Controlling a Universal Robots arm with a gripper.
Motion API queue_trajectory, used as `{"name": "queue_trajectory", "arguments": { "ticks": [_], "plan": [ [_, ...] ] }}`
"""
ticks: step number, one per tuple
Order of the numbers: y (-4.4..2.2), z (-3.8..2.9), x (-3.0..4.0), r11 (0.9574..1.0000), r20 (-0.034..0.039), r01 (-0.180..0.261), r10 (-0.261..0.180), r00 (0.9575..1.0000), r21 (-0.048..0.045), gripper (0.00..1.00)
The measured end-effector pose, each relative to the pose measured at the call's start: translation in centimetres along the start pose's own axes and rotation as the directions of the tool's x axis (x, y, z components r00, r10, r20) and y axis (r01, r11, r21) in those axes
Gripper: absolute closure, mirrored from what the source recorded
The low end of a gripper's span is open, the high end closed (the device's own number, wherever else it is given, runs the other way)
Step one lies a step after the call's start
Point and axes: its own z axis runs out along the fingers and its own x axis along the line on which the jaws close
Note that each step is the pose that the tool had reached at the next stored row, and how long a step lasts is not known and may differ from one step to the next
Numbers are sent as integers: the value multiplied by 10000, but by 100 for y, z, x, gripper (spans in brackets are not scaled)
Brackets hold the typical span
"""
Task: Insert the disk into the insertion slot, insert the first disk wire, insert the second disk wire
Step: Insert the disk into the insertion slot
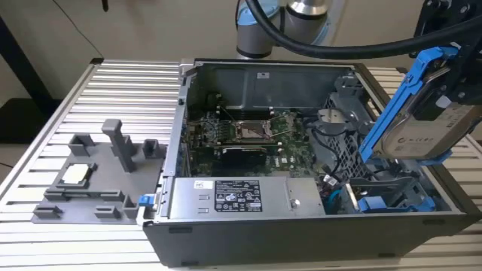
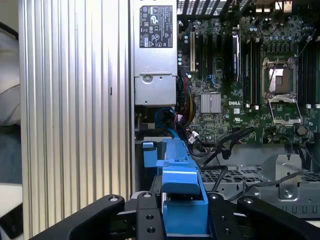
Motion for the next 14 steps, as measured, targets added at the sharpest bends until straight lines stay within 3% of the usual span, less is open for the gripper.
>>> {"name": "queue_trajectory", "arguments": {
  "ticks": [5,12,14],
  "plan": [
    [-1,20,0,10000,0,0,0,10000,12,67],
    [-19,116,1,10000,-1,0,0,10000,12,67],
    [-41,142,5,10000,-1,0,0,10000,-33,67]
  ]
}}
